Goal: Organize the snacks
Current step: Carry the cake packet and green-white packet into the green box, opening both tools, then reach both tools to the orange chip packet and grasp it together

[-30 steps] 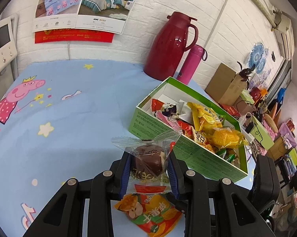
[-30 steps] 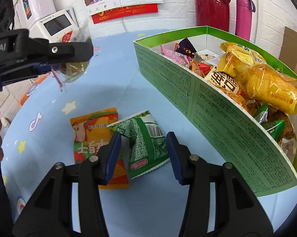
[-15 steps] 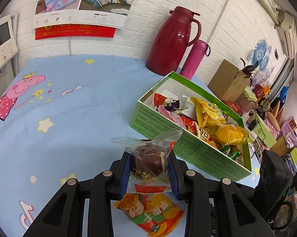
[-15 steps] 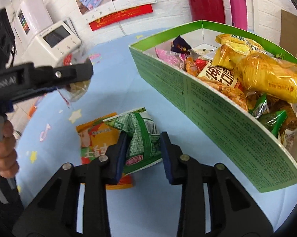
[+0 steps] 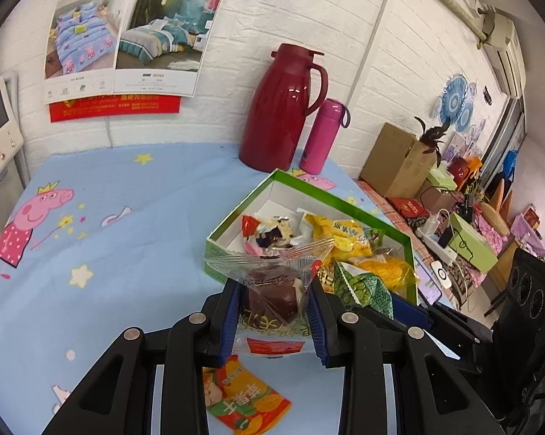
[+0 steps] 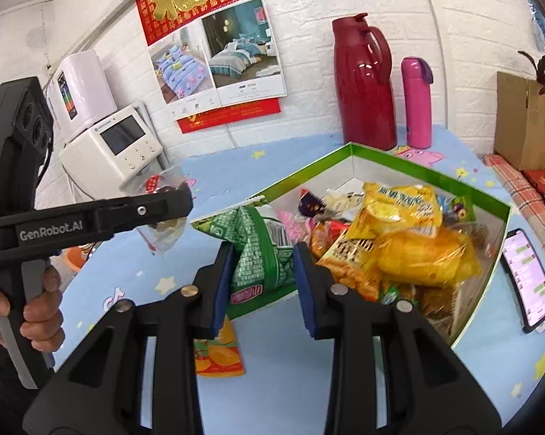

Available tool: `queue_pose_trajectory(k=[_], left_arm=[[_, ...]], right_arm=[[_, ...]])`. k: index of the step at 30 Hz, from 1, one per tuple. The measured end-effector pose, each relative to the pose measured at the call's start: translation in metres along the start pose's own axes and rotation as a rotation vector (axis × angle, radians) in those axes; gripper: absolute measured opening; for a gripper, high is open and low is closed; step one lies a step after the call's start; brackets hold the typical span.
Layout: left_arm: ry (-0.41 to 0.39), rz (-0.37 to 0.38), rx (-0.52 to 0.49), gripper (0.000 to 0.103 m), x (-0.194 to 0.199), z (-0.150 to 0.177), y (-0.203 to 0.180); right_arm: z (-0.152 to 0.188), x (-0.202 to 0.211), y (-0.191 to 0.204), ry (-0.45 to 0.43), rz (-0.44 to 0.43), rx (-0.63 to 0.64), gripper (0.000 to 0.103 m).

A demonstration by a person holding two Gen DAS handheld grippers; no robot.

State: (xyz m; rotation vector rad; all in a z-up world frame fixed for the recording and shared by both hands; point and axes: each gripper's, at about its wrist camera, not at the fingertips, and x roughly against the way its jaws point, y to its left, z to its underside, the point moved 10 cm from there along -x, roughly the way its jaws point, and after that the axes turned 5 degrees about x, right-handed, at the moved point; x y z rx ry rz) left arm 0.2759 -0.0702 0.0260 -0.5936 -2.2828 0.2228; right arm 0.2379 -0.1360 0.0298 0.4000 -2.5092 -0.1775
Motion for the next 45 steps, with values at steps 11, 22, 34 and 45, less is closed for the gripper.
queue_pose_trajectory(k=[11,22,34,45], left_arm=[[0.020,-0.001,-0.003,0.034,-0.057,-0.035,-0.020],[0.063,-0.041,-0.011,0.038,-0.124,-0.040,-0.022],[0.013,-0.115,0.008,0.087,-0.113,-0.037,-0.010],[-0.015,-0.162,-0.045,0.087,-0.036,-0.009,0.006]], right_arm=[[-0.041,-0.025,-0.075,-0.029,0.140,-0.053,0.036],[-0.042,-0.050,-0.124,0.027,0.127,-0.134,0.041],[-0.050,-0.030,-0.140,-0.021,0.123,-0.196,0.093],[-0.056,0.001,-0.063,-0.066,0.072,-0.011,0.102]])
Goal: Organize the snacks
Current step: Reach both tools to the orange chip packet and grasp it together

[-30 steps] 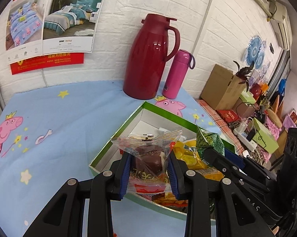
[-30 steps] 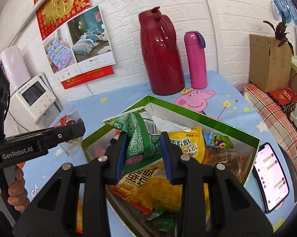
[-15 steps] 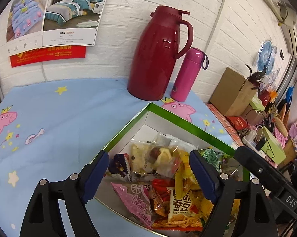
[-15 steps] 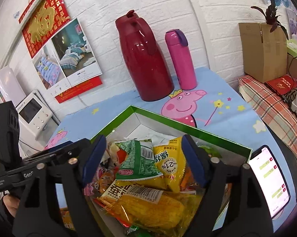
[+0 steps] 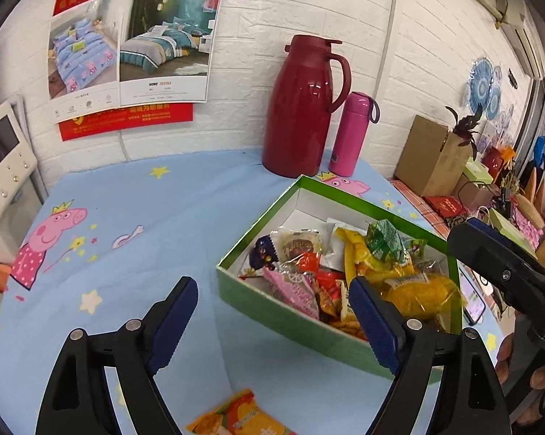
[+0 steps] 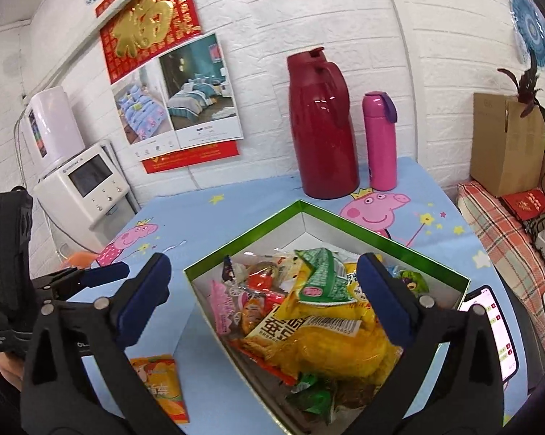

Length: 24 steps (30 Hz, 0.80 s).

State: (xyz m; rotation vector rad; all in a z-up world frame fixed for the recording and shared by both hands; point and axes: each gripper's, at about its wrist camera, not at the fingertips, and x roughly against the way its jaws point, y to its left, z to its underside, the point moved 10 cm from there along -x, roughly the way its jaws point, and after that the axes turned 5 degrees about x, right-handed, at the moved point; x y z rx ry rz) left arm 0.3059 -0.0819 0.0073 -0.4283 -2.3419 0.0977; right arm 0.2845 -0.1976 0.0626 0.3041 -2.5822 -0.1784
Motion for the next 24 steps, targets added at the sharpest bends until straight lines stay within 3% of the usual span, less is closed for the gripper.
queue_pose_trajectory(k=[8,14,19,24], left_arm=[[0.000,-0.011,0.000,0.087,0.031,0.028,0.028],[0.040,-0.009,-0.041,0.087,0.026,0.055,0.037],[0.087,-0.017,-0.076,0.087,0.008,0.076,0.040],[0.123,0.020,-0.082,0.087,-0.010,0.086,0.040]], right_arm=[[0.031,0.034,0.045,-0.022,-0.021,0.028,0.102],[0.090,0.039,0.053,0.061,-0.022,-0.032,0.102],[0.130,0.038,0.059,0.136,-0.069,-0.098,0.102],[0.162,0.037,0.066,0.220,-0.139,-0.173,0.102]])
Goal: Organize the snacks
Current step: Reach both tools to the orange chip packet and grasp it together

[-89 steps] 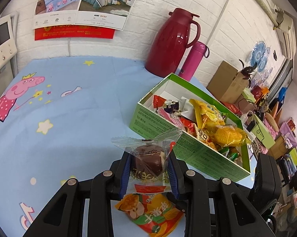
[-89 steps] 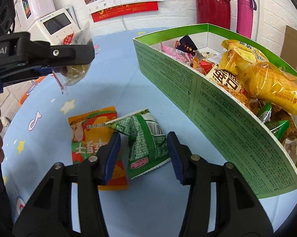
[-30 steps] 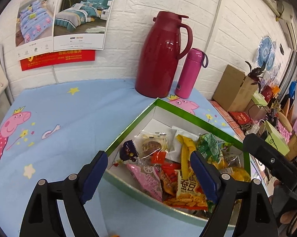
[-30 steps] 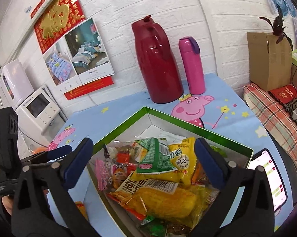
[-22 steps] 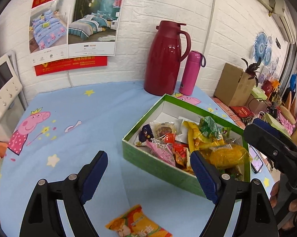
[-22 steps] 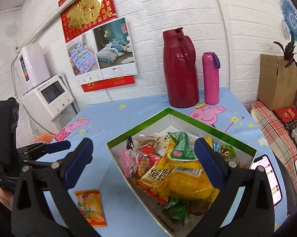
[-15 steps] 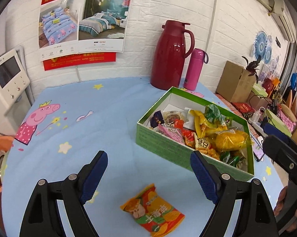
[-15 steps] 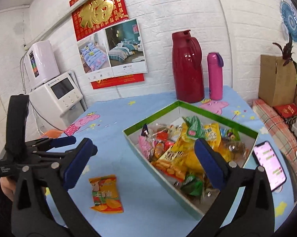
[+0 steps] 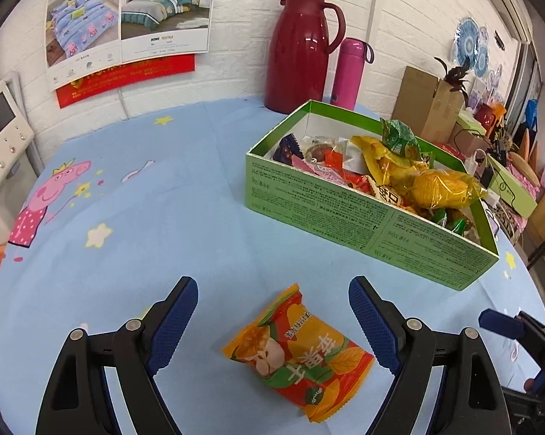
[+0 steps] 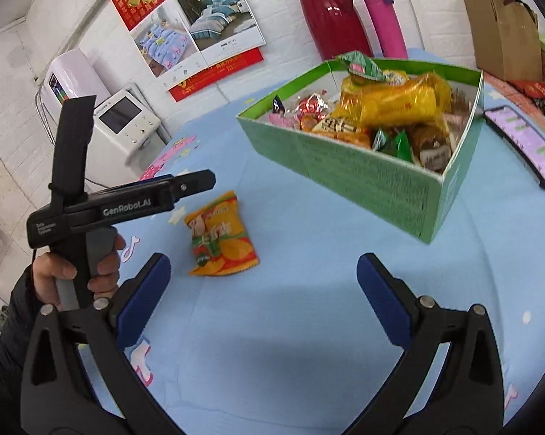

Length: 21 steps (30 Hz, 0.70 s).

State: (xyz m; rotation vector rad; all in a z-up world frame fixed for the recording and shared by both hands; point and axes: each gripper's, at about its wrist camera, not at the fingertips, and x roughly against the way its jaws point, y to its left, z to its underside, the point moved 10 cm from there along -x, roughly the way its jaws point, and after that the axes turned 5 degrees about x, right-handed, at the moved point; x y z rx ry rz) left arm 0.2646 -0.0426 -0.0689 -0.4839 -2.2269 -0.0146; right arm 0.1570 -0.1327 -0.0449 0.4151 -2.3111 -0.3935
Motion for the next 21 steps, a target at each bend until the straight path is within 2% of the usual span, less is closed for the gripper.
queue_pose_trajectory(k=[6,9,13,21], left_arm=[[0.080,0.053,-0.011,0.083,-0.026,0.014,-0.002],[0.159,0.102,0.019,0.061,-0.037,0.029,0.000],[0.172,0.139,0.036,0.059,-0.029,0.045,0.002],[0.223,0.274,0.097,0.058,0.018,0.093,-0.007]], right_arm=[[0.014,0.002,0.001,0.033,0.003,0.003,0.102],[0.021,0.000,0.004,0.056,-0.021,-0.009,0.102],[0.030,-0.004,0.005,0.086,-0.030,-0.017,0.102],[0.040,-0.003,0.002,0.112,-0.086,-0.105,0.102]])
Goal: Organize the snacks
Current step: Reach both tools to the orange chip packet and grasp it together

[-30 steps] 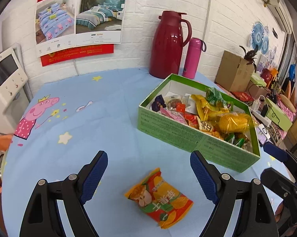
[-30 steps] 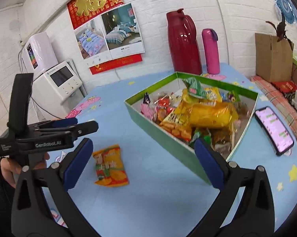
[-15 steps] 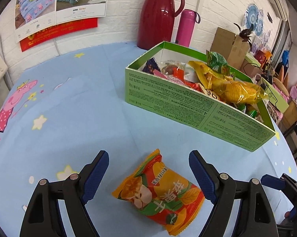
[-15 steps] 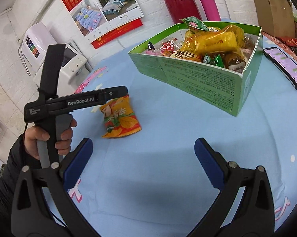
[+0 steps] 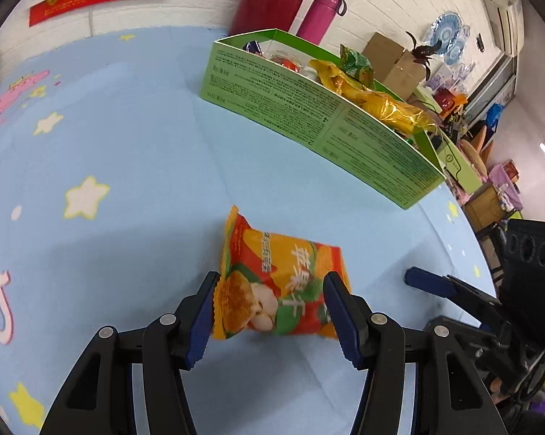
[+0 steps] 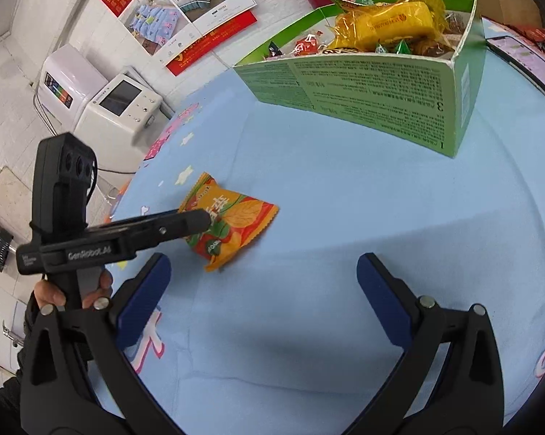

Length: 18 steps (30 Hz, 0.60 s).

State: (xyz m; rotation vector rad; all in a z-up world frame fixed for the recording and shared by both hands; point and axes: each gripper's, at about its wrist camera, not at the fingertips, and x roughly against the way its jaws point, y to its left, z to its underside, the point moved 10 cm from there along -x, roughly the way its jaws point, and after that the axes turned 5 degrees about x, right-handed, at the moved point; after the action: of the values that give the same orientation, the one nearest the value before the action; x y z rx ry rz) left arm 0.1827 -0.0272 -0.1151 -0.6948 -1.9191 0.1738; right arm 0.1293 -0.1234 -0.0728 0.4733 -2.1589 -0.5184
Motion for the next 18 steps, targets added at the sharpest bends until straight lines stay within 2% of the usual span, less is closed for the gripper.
queue_pose_trajectory(k=[3,5,7,8,9,13,14,15,18], left_arm=[[-0.002,0.015,0.017,0.059,0.008,0.007,0.004],[-0.010,0.001,0.018,0.059,0.011,0.003,0.008],[-0.020,-0.006,0.018,0.058,0.010,-0.006,0.009],[-0.019,-0.002,0.019,0.058,0.009,-0.009,0.011],[-0.019,-0.004,0.022,0.054,0.008,-0.011,0.013],[0.017,0.013,0.018,0.034,-0.001,-0.005,0.016],[0.006,0.018,0.012,0.029,-0.001,-0.004,0.015],[0.012,0.029,0.010,0.026,-0.002,-0.002,0.014],[0.019,0.036,0.004,0.026,-0.001,0.003,0.013]], right_arm=[[0.003,-0.002,0.008,0.017,-0.082,-0.040,0.102],[0.002,-0.008,0.013,0.029,-0.096,-0.048,0.092],[0.002,-0.017,0.020,0.051,-0.130,-0.063,0.076],[0.002,-0.022,0.022,0.060,-0.144,-0.074,0.072],[0.001,-0.026,0.024,0.070,-0.151,-0.081,0.066],[-0.008,-0.043,0.026,0.073,-0.171,-0.131,0.053],[-0.010,-0.047,0.024,0.073,-0.169,-0.147,0.051],[-0.013,-0.051,0.023,0.076,-0.165,-0.158,0.044],[-0.016,-0.057,0.023,0.083,-0.158,-0.165,0.042]])
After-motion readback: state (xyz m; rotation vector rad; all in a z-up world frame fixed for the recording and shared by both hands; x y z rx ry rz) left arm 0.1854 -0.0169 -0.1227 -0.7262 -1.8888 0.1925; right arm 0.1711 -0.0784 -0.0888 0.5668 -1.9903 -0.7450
